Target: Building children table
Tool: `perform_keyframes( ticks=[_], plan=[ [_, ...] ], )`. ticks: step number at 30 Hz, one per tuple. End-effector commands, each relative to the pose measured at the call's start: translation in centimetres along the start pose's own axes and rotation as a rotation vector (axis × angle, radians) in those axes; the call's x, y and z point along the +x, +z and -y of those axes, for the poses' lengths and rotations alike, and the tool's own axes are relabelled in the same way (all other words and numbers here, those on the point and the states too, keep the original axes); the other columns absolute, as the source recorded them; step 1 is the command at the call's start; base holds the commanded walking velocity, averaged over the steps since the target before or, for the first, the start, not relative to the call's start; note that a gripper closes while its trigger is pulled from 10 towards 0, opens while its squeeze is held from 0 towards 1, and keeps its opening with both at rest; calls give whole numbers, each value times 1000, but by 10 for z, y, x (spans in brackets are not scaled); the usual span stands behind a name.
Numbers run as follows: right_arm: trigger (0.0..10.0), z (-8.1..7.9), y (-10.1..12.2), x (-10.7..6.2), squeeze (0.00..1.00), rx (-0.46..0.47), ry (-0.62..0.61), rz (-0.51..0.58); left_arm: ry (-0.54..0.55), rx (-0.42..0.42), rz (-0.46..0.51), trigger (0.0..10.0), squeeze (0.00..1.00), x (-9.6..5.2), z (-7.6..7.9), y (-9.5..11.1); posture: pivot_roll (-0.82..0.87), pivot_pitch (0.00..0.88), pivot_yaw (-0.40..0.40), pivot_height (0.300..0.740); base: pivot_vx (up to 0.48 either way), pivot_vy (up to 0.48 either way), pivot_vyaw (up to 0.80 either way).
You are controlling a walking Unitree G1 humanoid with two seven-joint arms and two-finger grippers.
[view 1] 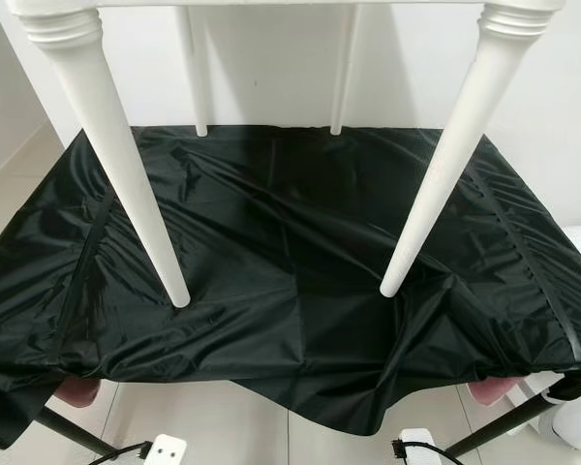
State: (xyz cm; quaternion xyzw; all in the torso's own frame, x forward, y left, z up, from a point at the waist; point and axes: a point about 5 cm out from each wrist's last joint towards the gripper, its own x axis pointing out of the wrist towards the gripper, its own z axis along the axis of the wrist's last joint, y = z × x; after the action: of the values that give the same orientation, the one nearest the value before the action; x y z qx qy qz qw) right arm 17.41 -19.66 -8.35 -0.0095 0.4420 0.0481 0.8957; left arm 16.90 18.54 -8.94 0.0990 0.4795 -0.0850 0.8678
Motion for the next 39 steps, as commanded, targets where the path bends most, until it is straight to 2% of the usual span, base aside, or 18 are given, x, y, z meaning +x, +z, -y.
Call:
perform_keyframes(
  ticks=[1, 5, 16, 27, 39],
  plan=[
    [10000, -3, -9, -1, 0, -3, -5, -33, 59, 24, -24, 10000, 0, -1, -2, -7, -42, 55, 57, 740, 0, 0, 0],
    [10000, -7, -13, -1, 0, 1, -19, -43, 41, 63, -24, 10000, 0, 0, 2, -6, -53, 49, 71, 740, 0, 0, 0],
    [10000, -13, -18, -1, 0, 9, -46, -54, 6, 46, -17, 10000, 0, 2, 15, -1, -64, 6, 89, 740, 0, 0, 0],
    [10000, -14, -15, 0, 0, -10, -61, -50, 11, 8, 5, 10000, 0, 4, 13, 7, -59, 1, 75, 740, 0, 0, 0],
    [10000, -13, -17, 0, 0, -39, -67, -67, 20, -29, -12, 10000, 0, 2, 12, 0, -49, 11, 61, 740, 0, 0, 0]
  ],
)
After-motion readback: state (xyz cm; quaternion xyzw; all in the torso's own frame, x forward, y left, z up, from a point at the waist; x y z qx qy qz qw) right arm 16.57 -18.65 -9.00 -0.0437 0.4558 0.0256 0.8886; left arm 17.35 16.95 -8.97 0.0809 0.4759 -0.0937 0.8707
